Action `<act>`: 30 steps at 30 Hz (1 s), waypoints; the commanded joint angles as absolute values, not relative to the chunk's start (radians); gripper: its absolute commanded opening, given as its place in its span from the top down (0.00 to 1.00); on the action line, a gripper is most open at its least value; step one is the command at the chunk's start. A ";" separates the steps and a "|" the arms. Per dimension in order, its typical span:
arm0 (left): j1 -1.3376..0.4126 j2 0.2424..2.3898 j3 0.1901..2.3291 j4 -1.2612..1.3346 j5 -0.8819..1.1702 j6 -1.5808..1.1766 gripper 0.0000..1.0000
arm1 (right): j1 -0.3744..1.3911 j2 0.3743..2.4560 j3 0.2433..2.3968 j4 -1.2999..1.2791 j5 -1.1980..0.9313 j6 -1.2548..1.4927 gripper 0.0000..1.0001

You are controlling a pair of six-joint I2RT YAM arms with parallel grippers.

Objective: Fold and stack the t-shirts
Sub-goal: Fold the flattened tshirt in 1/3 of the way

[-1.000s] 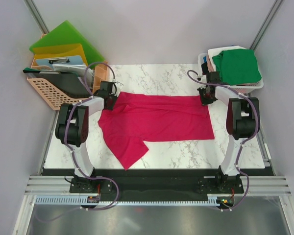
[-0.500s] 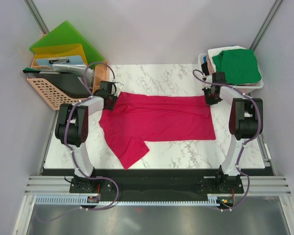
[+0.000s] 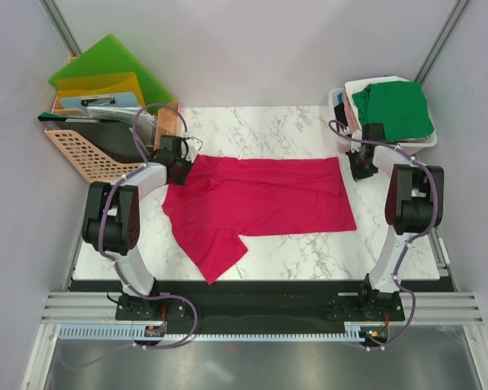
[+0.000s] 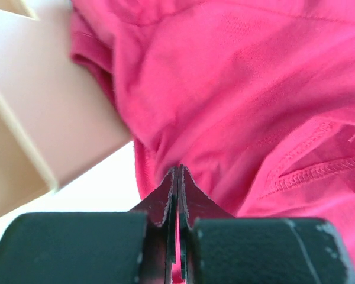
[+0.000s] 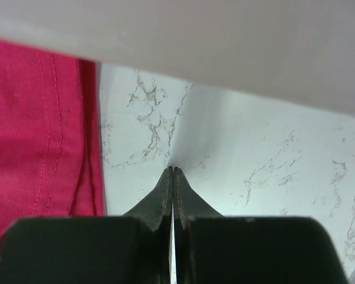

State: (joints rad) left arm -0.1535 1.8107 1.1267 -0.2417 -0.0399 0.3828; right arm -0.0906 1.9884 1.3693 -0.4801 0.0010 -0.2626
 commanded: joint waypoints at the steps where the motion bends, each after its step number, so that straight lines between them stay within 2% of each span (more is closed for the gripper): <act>1: -0.149 1.737 1.144 -0.256 -0.017 0.394 0.98 | -0.089 1.933 1.359 -0.491 0.014 -0.275 1.00; 8: -0.161 1.593 1.129 -0.273 -0.041 0.405 0.98 | -0.087 1.798 1.330 -0.492 0.003 -0.267 1.00; 11: -0.161 1.472 1.095 -0.303 -0.038 0.356 0.98 | -0.087 1.611 1.281 -0.526 -0.066 -0.242 1.00; 14: -0.161 1.404 1.111 -0.431 0.024 0.290 0.98 | -0.089 1.514 1.259 -0.668 -0.118 -0.251 1.00; 18: -0.161 1.295 1.157 -0.790 0.206 0.281 0.98 | -0.089 1.306 1.165 -0.851 -0.101 -0.356 0.99; 21: -0.161 1.232 1.141 -0.906 0.332 0.290 0.98 | -0.087 1.141 1.050 -0.897 -0.063 -0.426 0.92; 22: -0.161 1.229 1.135 -0.970 0.363 0.279 0.98 | -0.089 1.112 1.030 -0.913 -0.067 -0.439 0.81; 24: -0.161 1.247 1.131 -1.050 0.484 0.288 0.85 | -0.089 1.088 1.034 -0.998 -0.103 -0.472 0.50; 25: -0.161 1.296 1.132 -1.107 0.521 0.322 0.66 | -0.087 1.098 1.043 -1.072 -0.121 -0.486 0.33; 26: -0.164 1.310 1.147 -1.108 0.506 0.315 0.35 | -0.089 1.123 1.052 -1.104 -0.142 -0.497 0.29; 28: -0.169 1.400 1.178 -1.155 0.476 0.353 0.31 | -0.089 1.150 1.086 -1.150 -0.190 -0.528 0.25; 30: -0.170 1.466 1.241 -1.196 0.497 0.418 0.30 | -0.089 1.175 1.100 -1.132 -0.151 -0.529 0.25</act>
State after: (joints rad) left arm -0.1658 1.3788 1.1584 -1.0615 0.4091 0.3328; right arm -0.0887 1.1427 1.0508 -1.0588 -0.1337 -0.4744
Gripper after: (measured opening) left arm 0.700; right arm 0.743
